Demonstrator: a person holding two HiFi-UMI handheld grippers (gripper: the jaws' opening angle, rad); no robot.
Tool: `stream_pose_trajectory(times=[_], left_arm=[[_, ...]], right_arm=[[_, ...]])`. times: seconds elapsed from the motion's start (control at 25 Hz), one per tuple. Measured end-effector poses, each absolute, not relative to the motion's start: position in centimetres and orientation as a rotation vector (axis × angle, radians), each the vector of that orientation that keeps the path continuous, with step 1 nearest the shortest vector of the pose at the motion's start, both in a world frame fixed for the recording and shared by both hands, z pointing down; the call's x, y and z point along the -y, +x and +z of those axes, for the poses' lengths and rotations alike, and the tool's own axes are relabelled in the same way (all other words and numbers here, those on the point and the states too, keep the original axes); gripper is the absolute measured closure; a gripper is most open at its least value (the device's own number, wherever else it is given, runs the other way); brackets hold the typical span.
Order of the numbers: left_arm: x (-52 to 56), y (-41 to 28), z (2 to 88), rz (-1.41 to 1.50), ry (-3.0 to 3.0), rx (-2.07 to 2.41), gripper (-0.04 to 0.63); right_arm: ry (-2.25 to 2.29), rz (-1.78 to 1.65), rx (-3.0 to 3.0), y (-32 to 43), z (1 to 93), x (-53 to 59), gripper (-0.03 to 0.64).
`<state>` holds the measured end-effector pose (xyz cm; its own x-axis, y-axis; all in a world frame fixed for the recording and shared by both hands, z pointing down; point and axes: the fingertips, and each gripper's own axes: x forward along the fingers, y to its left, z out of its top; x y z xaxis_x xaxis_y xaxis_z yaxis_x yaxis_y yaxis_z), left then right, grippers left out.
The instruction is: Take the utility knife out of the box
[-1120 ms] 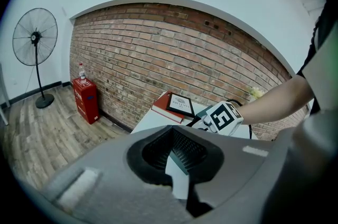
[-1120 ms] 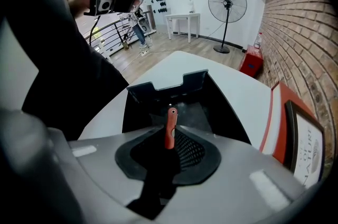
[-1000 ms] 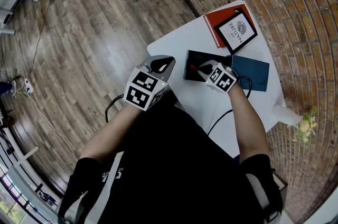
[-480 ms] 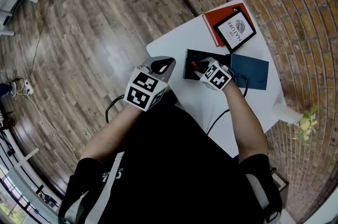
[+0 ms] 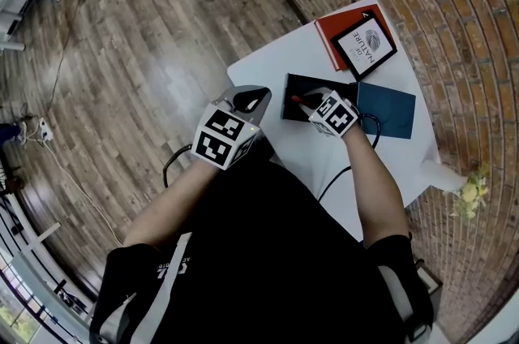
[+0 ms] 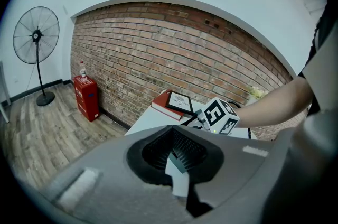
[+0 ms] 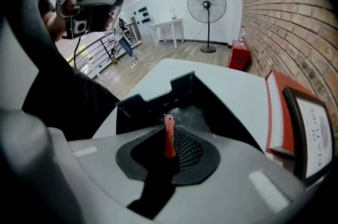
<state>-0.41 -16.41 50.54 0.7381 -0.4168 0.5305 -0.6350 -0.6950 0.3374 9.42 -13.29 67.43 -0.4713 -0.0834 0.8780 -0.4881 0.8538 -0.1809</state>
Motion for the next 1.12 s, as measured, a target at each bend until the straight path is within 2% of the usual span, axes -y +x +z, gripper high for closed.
stream_pose_trajectory(times=[0.2,0.28,0.36,0.6,0.72,0.8,1.12], left_arm=[[16.3,-0.4,50.6,0.582,2.429,0.794,0.588],[16.3,-0.3,50.6,0.586,2.428,0.790,0.588],[16.2,-0.2,50.6,0.588,2.429,0.786,0.588],[16.2,0.4,50.5,0.585,2.437,0.784,0.588],[16.2,0.4,50.6,0.590,2.434,0.781,0.588],[16.1,0.4,50.7,0.590,2.430,0.781,0.588],[15.9,0.5,50.8,0.587,2.429,0.775,0.588]], right_arm=[[0.412,0.493,2.035,9.3,67.1,13.3,0.571],[0.432,0.497,2.060,9.0,66.4,13.6,0.608],[0.448,0.489,2.067,9.1,66.1,13.8,0.615],[0.404,0.369,1.997,9.3,66.4,12.8,0.604],[0.378,0.366,1.980,9.0,67.1,12.5,0.554],[0.370,0.367,1.974,9.0,67.3,12.4,0.549],[0.348,0.246,1.988,8.6,67.5,12.2,0.618]])
